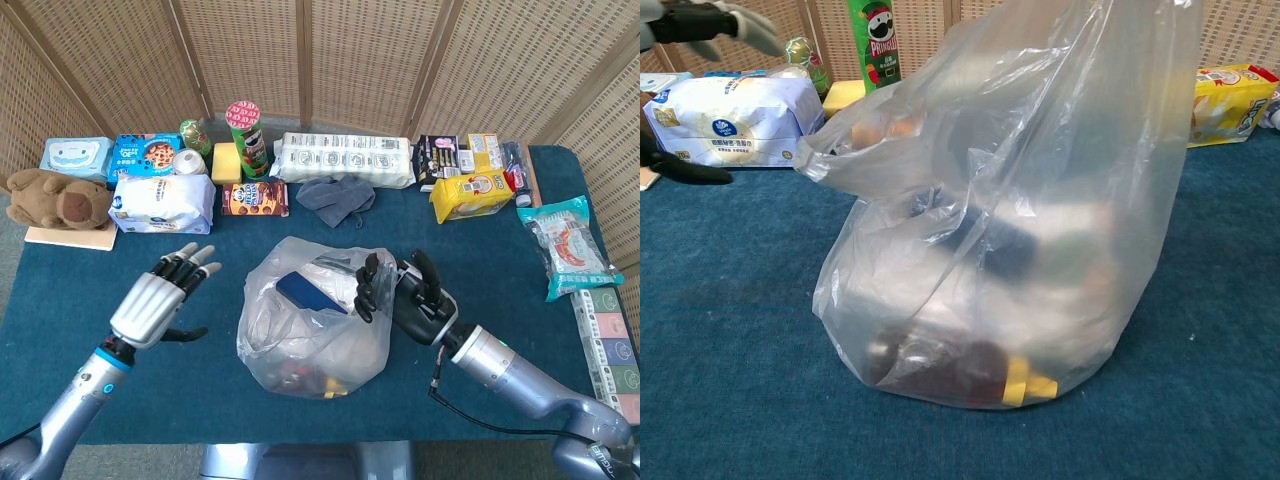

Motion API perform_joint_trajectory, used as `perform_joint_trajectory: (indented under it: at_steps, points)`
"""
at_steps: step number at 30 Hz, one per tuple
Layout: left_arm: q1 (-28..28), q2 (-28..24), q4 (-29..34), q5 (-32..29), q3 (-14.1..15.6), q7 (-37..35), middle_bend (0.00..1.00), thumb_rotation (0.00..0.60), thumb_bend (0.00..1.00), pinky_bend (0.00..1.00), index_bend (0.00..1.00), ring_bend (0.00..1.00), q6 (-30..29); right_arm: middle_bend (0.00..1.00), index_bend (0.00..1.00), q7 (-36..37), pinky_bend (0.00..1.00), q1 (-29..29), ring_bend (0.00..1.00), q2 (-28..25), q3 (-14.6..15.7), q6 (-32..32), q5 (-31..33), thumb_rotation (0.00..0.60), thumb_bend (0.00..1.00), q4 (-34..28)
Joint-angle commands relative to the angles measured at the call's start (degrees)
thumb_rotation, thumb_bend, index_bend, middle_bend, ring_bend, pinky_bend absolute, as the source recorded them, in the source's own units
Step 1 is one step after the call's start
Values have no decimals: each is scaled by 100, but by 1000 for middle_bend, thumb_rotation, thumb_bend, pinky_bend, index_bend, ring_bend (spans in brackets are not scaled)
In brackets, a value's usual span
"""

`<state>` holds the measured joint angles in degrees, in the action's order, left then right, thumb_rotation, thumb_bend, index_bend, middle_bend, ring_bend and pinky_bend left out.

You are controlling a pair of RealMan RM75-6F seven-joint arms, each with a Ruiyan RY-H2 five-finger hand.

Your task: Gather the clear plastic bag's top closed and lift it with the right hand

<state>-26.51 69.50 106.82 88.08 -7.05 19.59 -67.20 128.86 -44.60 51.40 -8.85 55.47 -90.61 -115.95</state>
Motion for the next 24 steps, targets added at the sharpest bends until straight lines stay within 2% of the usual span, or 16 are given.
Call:
perform_joint_trajectory:
  at_steps: [1, 8, 14, 17, 21, 24]
  points:
    - [-175, 250, -129, 67, -93, 52, 83, 389, 131, 173, 138, 31, 34, 584, 528, -39, 615, 10, 640, 7, -9, -12, 37, 293, 98, -15]
    - [-604, 717, -375, 180, -229, 50, 97, 403, 131, 188, 138, 57, 258, 584, 528, -88, 614, 52, 639, 30, -21, -31, 91, 294, 98, -42]
    - [-933, 1214, -758, 370, -328, 91, 172, 477, 139, 233, 147, 135, 276, 583, 528, -105, 614, 103, 639, 13, -25, -20, 86, 292, 98, -75]
    - [-1075, 1463, -952, 476, -403, -94, 220, 518, 159, 257, 200, 182, 176, 584, 528, -112, 614, 137, 639, -11, -18, -2, 61, 292, 98, -95]
    - [-1229, 1788, -1241, 660, -463, -324, 332, 588, 197, 308, 311, 294, -12, 583, 528, -104, 614, 158, 639, -3, -13, -9, 61, 293, 97, -88]
    - [-1351, 2001, -1476, 856, -544, -407, 415, 600, 224, 350, 385, 378, -224, 583, 529, -105, 614, 153, 639, 20, -17, -40, 77, 292, 98, -73]
